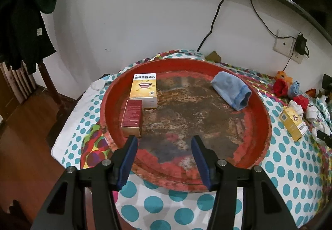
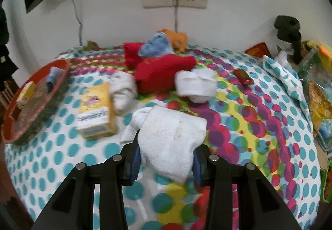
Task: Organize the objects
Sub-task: 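Carry the held white sock over the red tray with the right gripper, then open the right gripper to drop the white sock into the tray, then grasp another white sock on the bed cover with the right gripper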
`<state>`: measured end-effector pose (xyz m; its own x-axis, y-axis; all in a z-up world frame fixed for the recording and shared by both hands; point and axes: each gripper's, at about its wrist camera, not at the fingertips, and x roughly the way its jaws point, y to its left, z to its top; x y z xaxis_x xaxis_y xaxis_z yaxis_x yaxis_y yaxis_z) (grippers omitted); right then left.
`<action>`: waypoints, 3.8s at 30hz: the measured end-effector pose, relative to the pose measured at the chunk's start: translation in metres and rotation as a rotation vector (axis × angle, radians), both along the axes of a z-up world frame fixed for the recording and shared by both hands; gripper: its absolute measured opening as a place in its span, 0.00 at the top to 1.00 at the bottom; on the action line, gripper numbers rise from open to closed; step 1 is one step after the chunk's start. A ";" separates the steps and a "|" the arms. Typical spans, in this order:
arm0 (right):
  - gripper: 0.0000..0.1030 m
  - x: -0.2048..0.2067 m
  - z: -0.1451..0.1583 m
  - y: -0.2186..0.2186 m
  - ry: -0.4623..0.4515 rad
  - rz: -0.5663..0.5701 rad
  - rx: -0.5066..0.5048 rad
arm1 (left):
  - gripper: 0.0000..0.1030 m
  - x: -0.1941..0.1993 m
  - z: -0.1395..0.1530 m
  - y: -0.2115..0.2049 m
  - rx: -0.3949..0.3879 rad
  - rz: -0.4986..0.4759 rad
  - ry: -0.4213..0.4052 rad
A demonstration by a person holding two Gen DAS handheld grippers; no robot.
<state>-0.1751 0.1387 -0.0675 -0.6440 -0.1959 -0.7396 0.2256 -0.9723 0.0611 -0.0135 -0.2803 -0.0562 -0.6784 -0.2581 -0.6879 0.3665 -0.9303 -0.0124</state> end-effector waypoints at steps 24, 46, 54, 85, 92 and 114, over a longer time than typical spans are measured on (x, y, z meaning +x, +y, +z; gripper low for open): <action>0.62 0.020 0.040 -0.198 0.021 0.364 -0.034 | 0.46 0.000 -0.003 -0.017 0.065 0.031 -0.019; 0.61 -0.007 0.002 -0.285 -0.017 0.432 0.113 | 0.46 -0.001 -0.005 -0.020 0.051 0.040 -0.025; 0.61 -0.014 -0.008 -0.292 -0.025 0.424 0.142 | 0.46 -0.003 -0.007 -0.020 0.058 0.035 -0.034; 0.37 0.005 0.008 -0.262 0.030 0.425 0.061 | 0.46 -0.008 -0.014 -0.012 0.111 -0.001 -0.050; 0.35 0.007 0.023 -0.201 0.062 0.348 -0.016 | 0.46 -0.009 -0.015 -0.001 0.071 -0.012 -0.061; 0.33 -0.070 -0.003 0.023 0.012 -0.102 0.036 | 0.46 -0.010 -0.010 0.035 -0.036 -0.112 -0.040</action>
<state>-0.2456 0.1619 -0.0709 -0.6678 -0.1022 -0.7373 0.1259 -0.9918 0.0234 -0.0239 -0.2457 -0.0661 -0.6766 -0.2076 -0.7064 0.2603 -0.9649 0.0342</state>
